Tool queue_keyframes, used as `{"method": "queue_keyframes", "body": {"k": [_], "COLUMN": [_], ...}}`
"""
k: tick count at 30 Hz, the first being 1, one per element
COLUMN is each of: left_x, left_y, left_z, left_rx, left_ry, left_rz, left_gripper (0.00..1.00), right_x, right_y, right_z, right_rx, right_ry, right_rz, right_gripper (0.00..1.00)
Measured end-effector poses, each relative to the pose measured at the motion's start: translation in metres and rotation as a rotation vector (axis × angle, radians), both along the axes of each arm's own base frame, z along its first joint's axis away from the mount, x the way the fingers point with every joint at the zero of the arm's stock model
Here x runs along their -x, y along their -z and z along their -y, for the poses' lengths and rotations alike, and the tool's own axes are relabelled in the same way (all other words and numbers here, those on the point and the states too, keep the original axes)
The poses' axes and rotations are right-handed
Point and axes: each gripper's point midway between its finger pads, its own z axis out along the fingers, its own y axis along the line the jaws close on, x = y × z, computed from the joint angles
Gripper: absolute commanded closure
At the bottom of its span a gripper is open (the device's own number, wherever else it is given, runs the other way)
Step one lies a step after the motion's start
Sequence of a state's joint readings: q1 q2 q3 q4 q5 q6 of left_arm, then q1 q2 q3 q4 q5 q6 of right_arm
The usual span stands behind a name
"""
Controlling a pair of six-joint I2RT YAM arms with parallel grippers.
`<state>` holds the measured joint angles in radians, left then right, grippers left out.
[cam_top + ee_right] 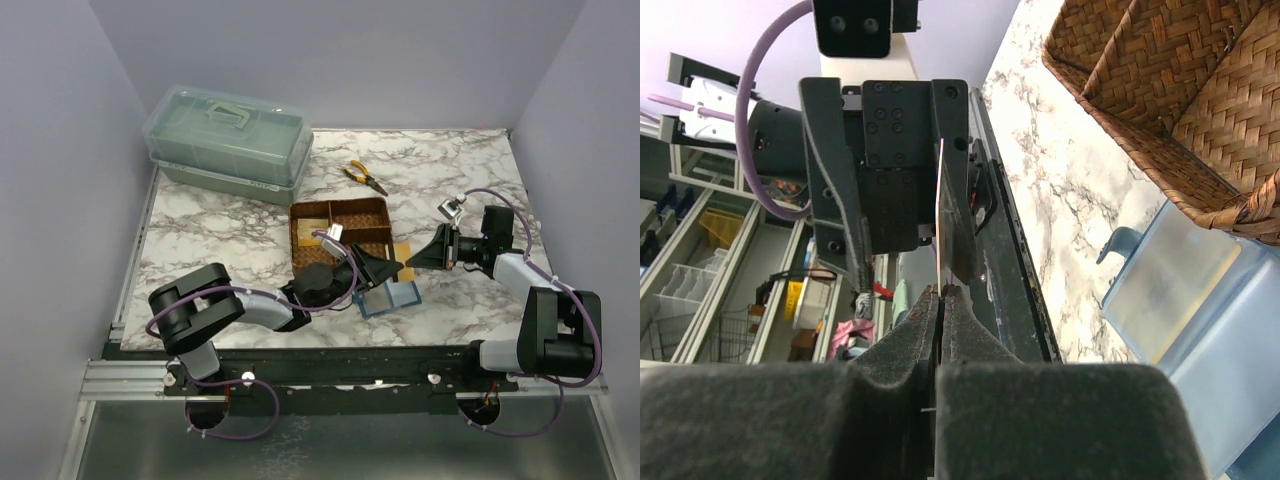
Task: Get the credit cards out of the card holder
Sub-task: Place the credit card in the storage box.
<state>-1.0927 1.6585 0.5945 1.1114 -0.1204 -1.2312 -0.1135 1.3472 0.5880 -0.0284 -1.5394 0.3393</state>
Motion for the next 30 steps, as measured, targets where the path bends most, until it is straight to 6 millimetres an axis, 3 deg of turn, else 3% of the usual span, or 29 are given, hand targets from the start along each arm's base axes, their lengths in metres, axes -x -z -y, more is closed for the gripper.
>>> {"method": "queue_keyframes", "body": {"k": [4,6,9,12,16,18,22,30], "left_x": [0.000,-0.001,-0.003,-0.002,-0.001,-0.001,0.003,0.011], "left_y": [0.004,0.007,0.007,0.007,0.004,0.006,0.012,0.009], "left_z": [0.001,0.001,0.002,0.002,0.002,0.001,-0.006,-0.023], "left_rx": [0.006,0.007,0.026,0.037,0.048,0.045,0.029,0.021], "left_ry": [0.007,0.010,0.021,0.030,0.038,0.038,0.037,0.028], "left_rz": [-0.018,-0.027,-0.043,-0.048,-0.045,-0.046,-0.051,-0.054], "left_gripper": [0.90,0.99,1.00,1.00,1.00,1.00,1.00,1.00], "right_x": [0.000,0.000,0.001,0.000,0.001,0.000,-0.003,-0.005], "right_y": [0.000,0.000,0.000,0.000,0.000,-0.001,-0.005,-0.014], "right_z": [0.000,0.000,0.000,0.000,0.001,0.001,0.001,0.002], "right_rx": [0.000,-0.002,-0.002,-0.003,-0.003,-0.001,0.006,0.028], "right_ry": [0.000,-0.002,-0.002,-0.001,0.001,0.001,-0.002,-0.011], "right_rz": [0.000,0.000,-0.002,-0.003,-0.005,0.005,0.059,0.225], "right_gripper": [1.00,1.00,0.99,0.88,0.50,0.37,0.29,0.27]}}
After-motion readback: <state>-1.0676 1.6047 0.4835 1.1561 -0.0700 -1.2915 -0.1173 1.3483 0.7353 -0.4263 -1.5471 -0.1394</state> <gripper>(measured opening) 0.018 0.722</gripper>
